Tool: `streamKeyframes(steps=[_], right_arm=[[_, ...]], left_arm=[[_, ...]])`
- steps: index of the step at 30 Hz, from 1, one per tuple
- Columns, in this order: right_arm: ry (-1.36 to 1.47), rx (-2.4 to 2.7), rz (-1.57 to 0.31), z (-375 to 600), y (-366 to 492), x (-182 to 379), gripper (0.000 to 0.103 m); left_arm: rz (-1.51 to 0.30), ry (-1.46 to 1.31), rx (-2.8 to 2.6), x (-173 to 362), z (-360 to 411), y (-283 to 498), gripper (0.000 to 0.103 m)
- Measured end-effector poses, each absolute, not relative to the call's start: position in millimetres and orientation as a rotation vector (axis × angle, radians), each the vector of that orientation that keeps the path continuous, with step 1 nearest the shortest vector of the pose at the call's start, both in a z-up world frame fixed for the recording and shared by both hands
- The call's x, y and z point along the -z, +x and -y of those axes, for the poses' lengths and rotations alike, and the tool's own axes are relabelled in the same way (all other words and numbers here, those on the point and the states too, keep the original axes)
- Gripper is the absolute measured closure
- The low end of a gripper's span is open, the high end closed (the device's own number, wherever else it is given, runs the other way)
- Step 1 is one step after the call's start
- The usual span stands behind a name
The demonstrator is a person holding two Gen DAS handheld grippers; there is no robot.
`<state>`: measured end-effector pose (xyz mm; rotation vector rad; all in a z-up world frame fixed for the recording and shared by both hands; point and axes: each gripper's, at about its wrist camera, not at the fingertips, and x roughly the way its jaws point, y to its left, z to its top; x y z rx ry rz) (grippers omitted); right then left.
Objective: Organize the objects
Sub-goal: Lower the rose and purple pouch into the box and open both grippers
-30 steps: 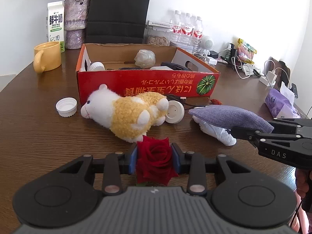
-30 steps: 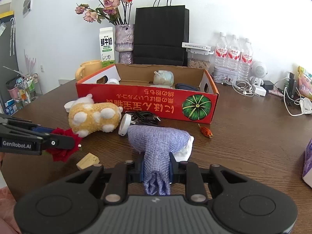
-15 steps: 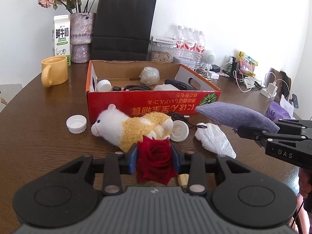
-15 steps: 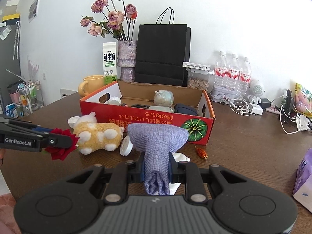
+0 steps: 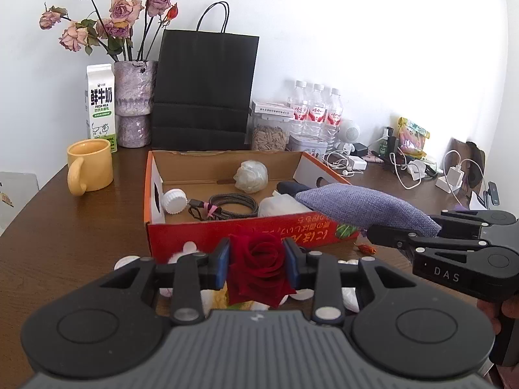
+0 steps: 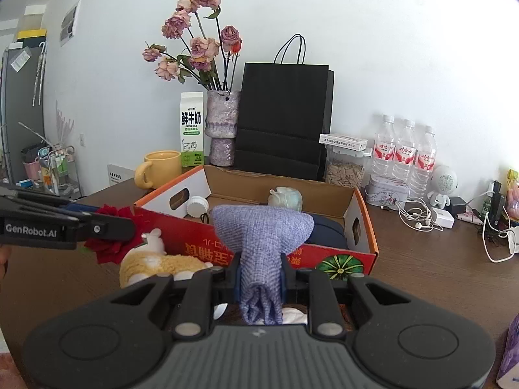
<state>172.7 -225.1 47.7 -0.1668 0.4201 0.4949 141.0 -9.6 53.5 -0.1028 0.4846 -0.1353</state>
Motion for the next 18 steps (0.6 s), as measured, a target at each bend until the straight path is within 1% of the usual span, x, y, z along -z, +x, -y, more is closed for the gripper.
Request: streamKeyframes(steps=[18], right_arm=[[-0.151,-0.529,-0.392,186,248,-50,0.084]], left_arm=[[-0.429,-0.117,0.132,-64,9,214,0.068]])
